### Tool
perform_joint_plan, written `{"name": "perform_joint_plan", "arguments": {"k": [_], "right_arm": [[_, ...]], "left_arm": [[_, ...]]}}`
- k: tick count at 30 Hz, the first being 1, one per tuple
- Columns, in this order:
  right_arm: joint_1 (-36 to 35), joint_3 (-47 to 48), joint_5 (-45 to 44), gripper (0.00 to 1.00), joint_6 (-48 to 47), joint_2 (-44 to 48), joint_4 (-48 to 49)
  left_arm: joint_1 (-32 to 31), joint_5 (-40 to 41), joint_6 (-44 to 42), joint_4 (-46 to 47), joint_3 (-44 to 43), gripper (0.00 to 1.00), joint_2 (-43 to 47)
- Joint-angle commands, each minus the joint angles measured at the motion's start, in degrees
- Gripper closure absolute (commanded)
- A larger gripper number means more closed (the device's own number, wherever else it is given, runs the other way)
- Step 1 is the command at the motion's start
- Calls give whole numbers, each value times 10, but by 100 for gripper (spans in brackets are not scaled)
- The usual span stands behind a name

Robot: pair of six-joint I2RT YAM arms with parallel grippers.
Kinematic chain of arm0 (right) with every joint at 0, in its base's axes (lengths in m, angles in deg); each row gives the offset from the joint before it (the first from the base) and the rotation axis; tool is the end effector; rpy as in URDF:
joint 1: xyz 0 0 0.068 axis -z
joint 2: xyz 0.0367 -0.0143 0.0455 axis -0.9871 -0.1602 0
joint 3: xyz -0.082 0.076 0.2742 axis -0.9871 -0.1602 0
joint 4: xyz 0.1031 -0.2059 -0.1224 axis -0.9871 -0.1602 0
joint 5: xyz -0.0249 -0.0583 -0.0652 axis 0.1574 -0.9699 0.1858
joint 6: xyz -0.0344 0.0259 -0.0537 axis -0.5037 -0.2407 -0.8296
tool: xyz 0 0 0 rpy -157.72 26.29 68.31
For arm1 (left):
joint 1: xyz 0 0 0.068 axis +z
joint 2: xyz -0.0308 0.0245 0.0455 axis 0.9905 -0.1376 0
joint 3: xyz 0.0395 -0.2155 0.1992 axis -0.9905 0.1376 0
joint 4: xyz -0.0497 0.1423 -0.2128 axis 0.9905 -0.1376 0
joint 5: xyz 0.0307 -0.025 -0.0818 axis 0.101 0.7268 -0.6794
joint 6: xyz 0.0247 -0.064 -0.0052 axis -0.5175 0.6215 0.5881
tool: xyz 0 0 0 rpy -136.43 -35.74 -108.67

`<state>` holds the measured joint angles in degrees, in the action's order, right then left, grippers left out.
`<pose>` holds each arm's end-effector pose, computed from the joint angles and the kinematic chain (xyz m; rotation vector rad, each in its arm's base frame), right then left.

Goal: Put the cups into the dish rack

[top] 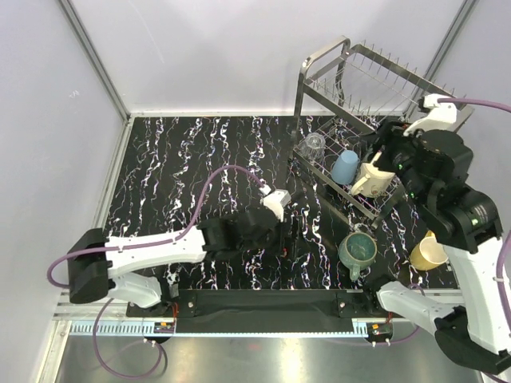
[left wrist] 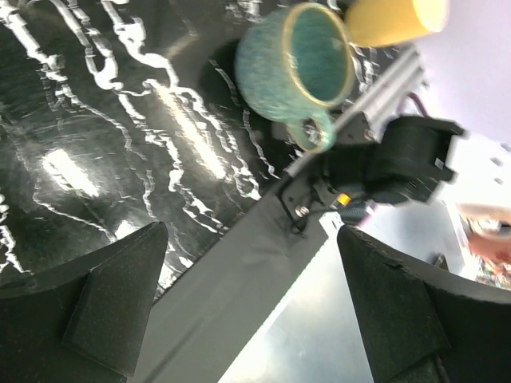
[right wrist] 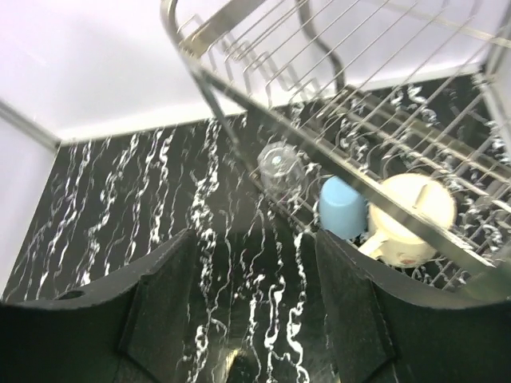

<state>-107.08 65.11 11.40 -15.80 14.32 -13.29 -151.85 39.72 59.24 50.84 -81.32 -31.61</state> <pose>0.1433 0.0486 0.5223 0.1199 1.7859 0.2164 0.1086 -0.2860 0.2878 0.4056 2.3267 -1.0854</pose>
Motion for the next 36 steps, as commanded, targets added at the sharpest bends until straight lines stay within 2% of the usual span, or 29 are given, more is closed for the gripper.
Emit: {"name": "perform_joint_plan", "arguments": {"k": [1, 6, 13, 23, 29, 36], "right_arm": [[-2, -41, 61, 31, 11, -36, -22], [-2, -12, 40, 31, 4, -1, -49], [-2, 61, 46, 29, 20, 56, -118], [-1, 89, 68, 28, 22, 108, -172], [-2, 69, 66, 27, 12, 131, -184], [-2, 60, 56, 27, -5, 144, -191]], "left_arm": [[-12, 61, 26, -7, -64, 6, -32], [-42, 83, 41, -16, -135, 6, -134], [-64, 99, 48, -97, -274, 6, -280], [-75, 122, 54, -137, -416, 7, -413], [-75, 137, 76, -132, -445, 7, -449], [-68, 149, 118, -118, -440, 8, -465]]}}
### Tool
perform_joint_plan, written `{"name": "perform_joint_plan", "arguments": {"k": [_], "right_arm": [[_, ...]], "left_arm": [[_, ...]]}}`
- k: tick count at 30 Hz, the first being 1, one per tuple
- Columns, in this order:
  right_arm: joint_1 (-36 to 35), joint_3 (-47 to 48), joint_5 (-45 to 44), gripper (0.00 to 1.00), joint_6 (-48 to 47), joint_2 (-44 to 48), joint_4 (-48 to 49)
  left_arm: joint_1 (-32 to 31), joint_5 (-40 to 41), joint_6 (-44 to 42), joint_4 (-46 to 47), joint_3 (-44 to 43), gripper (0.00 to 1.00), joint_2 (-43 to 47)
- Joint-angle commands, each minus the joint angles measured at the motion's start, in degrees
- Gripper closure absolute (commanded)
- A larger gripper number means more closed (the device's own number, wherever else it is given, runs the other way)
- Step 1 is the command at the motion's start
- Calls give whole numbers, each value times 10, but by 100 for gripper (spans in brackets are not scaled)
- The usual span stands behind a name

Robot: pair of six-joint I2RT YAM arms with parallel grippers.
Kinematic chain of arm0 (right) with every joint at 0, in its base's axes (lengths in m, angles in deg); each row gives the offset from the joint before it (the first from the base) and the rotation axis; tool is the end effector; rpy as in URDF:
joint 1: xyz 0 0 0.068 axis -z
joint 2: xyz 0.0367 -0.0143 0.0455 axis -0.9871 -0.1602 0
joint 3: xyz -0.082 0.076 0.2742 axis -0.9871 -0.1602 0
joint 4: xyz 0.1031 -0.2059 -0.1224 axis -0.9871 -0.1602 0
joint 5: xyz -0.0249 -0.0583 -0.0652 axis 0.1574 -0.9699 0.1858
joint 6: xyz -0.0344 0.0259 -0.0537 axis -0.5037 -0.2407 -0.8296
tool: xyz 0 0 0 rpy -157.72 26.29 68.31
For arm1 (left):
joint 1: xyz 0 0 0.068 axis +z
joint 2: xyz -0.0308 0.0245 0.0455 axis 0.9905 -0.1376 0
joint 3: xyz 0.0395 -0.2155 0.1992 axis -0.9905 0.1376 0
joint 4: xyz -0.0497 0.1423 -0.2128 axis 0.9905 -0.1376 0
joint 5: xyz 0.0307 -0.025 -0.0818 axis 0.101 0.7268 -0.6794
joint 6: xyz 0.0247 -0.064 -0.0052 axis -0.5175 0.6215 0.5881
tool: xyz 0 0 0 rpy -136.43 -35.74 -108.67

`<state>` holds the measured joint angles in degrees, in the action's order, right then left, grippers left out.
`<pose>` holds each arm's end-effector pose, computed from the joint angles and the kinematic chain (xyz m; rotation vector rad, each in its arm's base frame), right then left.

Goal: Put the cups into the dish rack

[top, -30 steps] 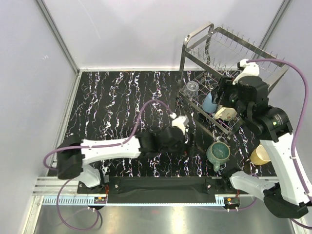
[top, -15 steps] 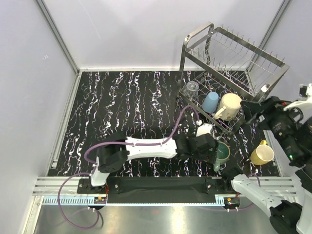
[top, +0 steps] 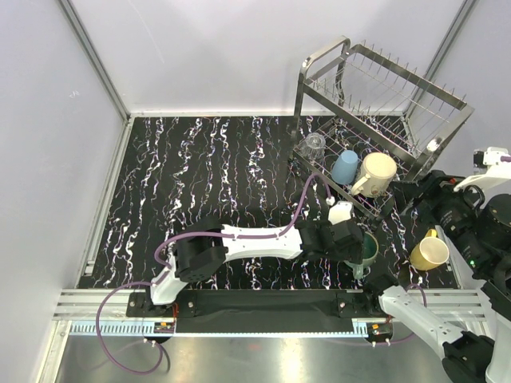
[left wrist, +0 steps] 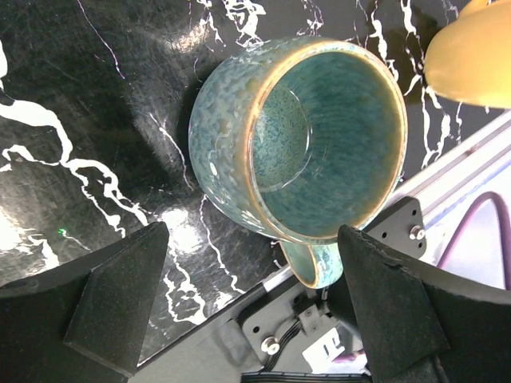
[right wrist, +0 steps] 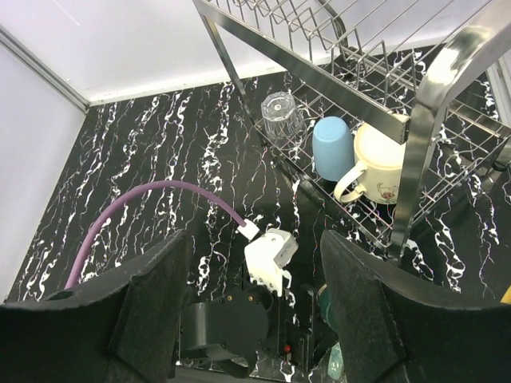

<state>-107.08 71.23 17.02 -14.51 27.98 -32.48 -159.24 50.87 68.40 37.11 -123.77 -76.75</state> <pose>0.0278 -0.0027 0.5230 0.0720 1.7920 0.3227 0.1240 -0.4823 0.2186 0.3164 2.5226 -0.7626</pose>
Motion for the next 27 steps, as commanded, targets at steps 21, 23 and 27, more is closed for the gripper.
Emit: {"name": "perform_joint_plan", "arguments": {"k": [21, 23, 27], "right_arm": [[-2, -12, 13, 26, -22, 19, -15], [-2, -12, 19, 26, -19, 15, -16], [-1, -14, 28, 26, -13, 14, -18]], "left_arm": [[16, 57, 43, -1, -57, 26, -79], [17, 56, 42, 4, -55, 34, -80], [18, 37, 31, 27, -43, 56, -74]]}}
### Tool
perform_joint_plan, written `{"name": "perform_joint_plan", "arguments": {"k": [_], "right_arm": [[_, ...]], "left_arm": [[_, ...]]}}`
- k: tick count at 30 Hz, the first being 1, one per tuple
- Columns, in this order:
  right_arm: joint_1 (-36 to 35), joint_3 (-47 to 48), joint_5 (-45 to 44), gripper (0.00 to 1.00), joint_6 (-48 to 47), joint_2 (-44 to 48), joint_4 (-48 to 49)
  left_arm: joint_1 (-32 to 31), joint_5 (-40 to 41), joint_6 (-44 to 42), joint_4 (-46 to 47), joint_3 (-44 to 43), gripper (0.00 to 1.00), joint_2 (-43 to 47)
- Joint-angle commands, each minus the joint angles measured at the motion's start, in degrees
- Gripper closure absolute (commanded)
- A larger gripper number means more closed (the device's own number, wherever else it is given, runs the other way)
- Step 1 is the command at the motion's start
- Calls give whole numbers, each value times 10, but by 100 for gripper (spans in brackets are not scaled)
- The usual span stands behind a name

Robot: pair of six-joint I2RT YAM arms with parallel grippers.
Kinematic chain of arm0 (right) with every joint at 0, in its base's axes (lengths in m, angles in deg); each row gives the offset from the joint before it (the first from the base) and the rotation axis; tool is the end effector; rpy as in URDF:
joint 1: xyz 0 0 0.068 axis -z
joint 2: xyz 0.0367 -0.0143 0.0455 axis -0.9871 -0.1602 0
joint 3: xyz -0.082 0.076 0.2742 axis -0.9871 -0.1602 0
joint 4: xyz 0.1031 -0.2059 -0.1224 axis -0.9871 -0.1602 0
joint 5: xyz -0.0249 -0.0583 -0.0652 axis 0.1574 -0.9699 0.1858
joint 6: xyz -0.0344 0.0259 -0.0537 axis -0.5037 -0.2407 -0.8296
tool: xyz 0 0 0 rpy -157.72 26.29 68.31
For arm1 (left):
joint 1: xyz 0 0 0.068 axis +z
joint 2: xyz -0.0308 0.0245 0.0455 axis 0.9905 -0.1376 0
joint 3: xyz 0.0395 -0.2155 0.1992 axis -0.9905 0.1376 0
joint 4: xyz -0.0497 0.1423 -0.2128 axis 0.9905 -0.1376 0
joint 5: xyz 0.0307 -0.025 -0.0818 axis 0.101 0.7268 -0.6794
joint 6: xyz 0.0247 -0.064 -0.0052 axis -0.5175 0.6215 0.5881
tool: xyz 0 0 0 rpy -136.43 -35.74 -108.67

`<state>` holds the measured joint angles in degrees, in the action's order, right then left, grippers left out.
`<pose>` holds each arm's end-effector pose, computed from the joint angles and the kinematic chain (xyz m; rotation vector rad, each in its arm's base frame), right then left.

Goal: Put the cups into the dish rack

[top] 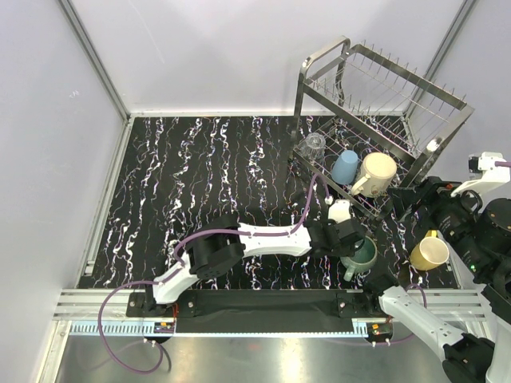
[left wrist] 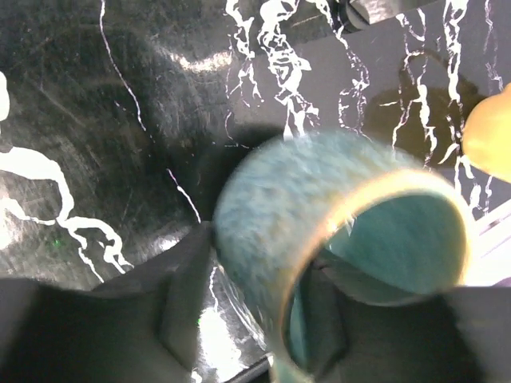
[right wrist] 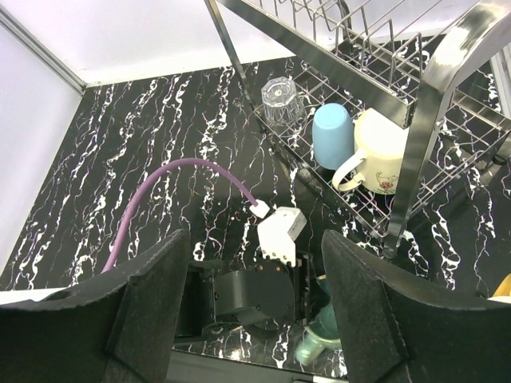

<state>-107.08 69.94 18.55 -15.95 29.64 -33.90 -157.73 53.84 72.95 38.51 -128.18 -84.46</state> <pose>0.0205 -0.0047 0.5151 0.0273 1.8127 0.3214 0.1456 -0.5026 0.1805 0.1642 2.5316 -0.7093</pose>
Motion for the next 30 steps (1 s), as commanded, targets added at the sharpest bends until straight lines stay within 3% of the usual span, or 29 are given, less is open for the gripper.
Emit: {"name": "perform_joint_plan", "arguments": {"k": [1, 2, 4, 5, 10, 18, 23, 25, 30], "right_arm": [[-2, 0, 14, 26, 3, -4, -4], [-1, 1, 14, 26, 4, -3, -6], [-2, 14, 16, 26, 4, -10, -10], [-2, 20, 22, 26, 6, -16, -14], [-2, 53, 57, 25, 1, -46, -28], [-1, 41, 131, 25, 3, -74, -7], [-2, -24, 353, 25, 4, -106, 59], [-2, -52, 404, 25, 28, -111, 95], [-2, -165, 539, 25, 114, -103, 303]], "left_arm": [[4, 2, -17, 29, 8, 61, 7], [6, -6, -20, 38, 13, 75, 15], [14, -35, -28, 60, 33, 88, 30], [16, -43, -28, 66, 38, 99, 33], [31, -73, -61, 85, 74, 100, 84], [69, -85, -94, 176, 253, 100, 305], [125, -104, -115, 225, 362, 100, 483], [156, -108, -115, 269, 399, 100, 571], [211, -36, -125, 293, 479, 100, 739]]}}
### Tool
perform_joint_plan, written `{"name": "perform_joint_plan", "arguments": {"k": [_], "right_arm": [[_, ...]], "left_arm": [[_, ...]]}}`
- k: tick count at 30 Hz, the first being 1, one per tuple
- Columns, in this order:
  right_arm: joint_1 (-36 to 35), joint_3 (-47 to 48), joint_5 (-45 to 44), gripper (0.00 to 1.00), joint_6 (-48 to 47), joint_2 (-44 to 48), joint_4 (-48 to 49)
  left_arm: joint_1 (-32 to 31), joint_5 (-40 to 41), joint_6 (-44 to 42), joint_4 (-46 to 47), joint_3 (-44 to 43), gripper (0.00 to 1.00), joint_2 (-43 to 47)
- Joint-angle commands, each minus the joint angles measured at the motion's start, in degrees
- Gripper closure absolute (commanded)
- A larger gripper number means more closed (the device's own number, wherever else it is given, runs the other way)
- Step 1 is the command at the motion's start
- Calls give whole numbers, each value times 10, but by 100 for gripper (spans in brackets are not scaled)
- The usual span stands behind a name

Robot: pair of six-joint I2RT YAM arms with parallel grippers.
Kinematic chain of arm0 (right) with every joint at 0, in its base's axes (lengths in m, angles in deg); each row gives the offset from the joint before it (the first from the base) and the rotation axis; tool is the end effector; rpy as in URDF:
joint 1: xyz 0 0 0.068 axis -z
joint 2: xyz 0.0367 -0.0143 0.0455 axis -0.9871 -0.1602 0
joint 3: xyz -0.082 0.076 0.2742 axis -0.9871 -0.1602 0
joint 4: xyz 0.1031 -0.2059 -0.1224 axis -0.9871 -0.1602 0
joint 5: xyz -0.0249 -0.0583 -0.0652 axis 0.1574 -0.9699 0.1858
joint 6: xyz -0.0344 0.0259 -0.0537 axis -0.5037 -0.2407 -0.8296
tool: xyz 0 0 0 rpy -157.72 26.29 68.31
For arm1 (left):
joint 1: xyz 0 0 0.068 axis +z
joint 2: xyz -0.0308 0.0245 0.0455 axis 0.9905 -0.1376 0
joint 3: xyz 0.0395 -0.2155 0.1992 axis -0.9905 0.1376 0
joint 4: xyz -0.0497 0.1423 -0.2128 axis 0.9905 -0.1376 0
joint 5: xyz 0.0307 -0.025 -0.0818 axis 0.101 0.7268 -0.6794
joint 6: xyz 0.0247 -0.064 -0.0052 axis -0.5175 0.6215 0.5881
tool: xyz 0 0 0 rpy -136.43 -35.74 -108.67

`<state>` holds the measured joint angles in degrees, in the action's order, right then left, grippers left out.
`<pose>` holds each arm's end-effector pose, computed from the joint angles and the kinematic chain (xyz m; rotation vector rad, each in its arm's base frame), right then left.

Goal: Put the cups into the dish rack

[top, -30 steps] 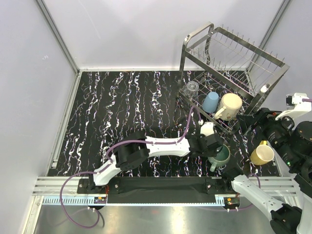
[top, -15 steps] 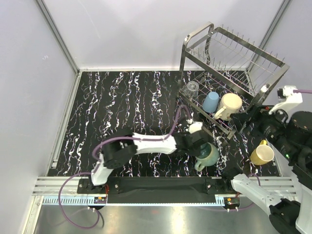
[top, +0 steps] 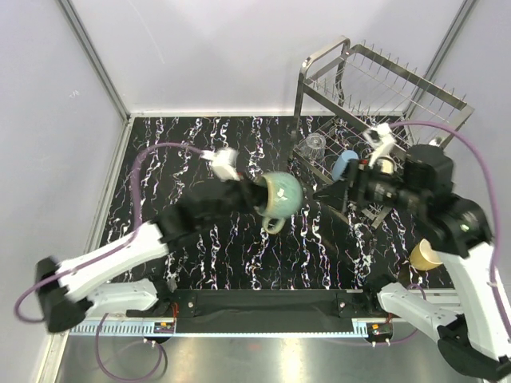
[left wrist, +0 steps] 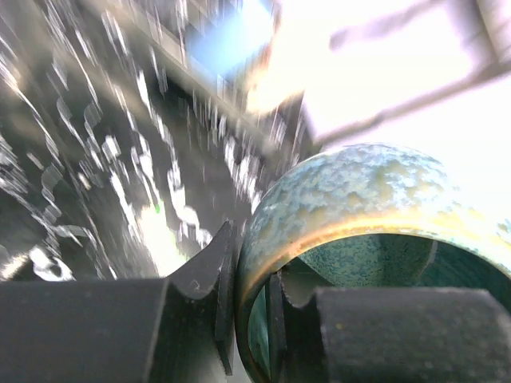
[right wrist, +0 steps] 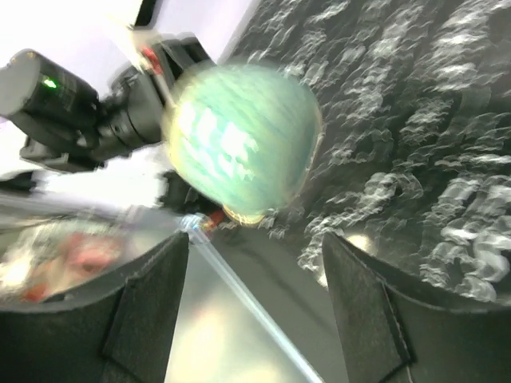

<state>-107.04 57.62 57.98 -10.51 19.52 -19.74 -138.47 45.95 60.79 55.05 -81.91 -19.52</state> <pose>0.1048 0.0786 0.4832 -0.3759 2.0126 0.9835 0.1545 -0.2162 0.3569 -0.0094 1.9963 -1.1191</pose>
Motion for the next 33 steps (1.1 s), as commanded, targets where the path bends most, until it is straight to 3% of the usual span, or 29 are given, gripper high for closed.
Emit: {"name": "perform_joint_plan", "arguments": {"k": [1, 3, 8, 14, 19, 23, 30, 33], "right_arm": [[-4, -62, 172, 25, 101, -3, 202], [-13, -112, 220, 24, 149, -14, 313], [-98, -137, 189, 13, 158, -58, 425], [-178, -118, 148, 12, 153, -137, 500], [-208, -113, 142, 20, 175, -165, 556], [-208, -136, 143, 24, 223, -160, 668], [-209, -124, 166, 34, 285, -190, 717], [-209, -125, 170, 44, 299, -195, 733]], "left_arm": [[29, 56, -7, 134, 21, 100, 131], [46, 86, -1, 136, 28, 100, 167], [60, 120, 26, 130, 5, 100, 232], [62, 119, 93, 210, 32, 100, 258], [62, 114, 131, 266, 57, 100, 265], [63, 110, 144, 302, 81, 100, 267], [63, 92, 165, 370, 97, 100, 240], [64, 84, 173, 381, 101, 100, 232]]}}
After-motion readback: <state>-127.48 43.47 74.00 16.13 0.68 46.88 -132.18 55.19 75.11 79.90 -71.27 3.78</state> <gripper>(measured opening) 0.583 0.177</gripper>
